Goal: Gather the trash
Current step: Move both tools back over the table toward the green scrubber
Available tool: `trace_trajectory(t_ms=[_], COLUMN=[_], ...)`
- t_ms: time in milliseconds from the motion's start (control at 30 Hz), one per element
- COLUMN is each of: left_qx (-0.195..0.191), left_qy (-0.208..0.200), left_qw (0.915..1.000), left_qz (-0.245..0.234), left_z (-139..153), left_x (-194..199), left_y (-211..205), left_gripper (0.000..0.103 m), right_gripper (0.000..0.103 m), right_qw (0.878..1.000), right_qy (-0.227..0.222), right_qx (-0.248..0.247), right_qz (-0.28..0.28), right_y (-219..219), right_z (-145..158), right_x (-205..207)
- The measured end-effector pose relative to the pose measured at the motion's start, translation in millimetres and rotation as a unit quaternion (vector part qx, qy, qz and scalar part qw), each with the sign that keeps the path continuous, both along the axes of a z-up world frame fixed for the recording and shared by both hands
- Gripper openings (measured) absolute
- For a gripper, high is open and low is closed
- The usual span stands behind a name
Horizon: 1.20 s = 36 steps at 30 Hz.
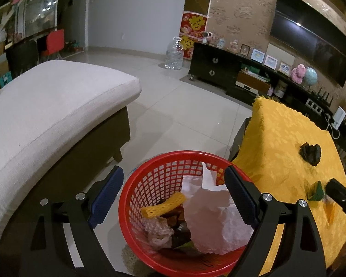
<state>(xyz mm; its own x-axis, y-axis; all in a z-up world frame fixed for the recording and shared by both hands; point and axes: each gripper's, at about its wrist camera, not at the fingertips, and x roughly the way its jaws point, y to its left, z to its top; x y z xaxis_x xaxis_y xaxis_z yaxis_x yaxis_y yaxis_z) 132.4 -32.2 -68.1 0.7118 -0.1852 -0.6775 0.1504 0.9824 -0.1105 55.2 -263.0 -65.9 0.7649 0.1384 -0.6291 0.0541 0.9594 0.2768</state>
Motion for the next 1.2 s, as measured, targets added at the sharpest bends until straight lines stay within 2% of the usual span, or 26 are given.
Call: trace_trajectory(t_ms=[300, 467, 767, 967, 1200], left_qx=[0.011, 0.023, 0.047, 0.056, 0.076], left_qy=[-0.007, -0.012, -0.019, -0.012, -0.012], left_qw=[0.9998, 0.9991, 0.9966, 0.9948, 0.9908], left_qz=[-0.018, -0.035, -0.065, -0.084, -0.111], left_z=[0.8, 0.5, -3.0, -7.9, -14.4], left_x=[-7.7, -15.2, -28.0, -33.3, -44.5], left_y=[-19.2, -34.0, -59.8, -76.9, -104.5], left_gripper=[0.086, 0.086, 0.086, 0.086, 0.086], right_gripper=[0.056, 0.061, 0.076, 0.085, 0.086], right_qw=[0.999, 0.997, 0.988, 0.978, 0.972], right_qy=[-0.003, 0.001, 0.006, 0.002, 0.016], right_qx=[-0.031, -0.045, -0.055, -0.085, -0.093], right_qz=[-0.036, -0.066, -0.147, -0.192, -0.217], right_y=[-32.4, -53.2, -112.9, -139.4, -156.2], right_z=[0.2, -4.1, -7.2, -7.8, -22.4], right_x=[-39.3, -63.2, -111.9, -141.4, -149.6])
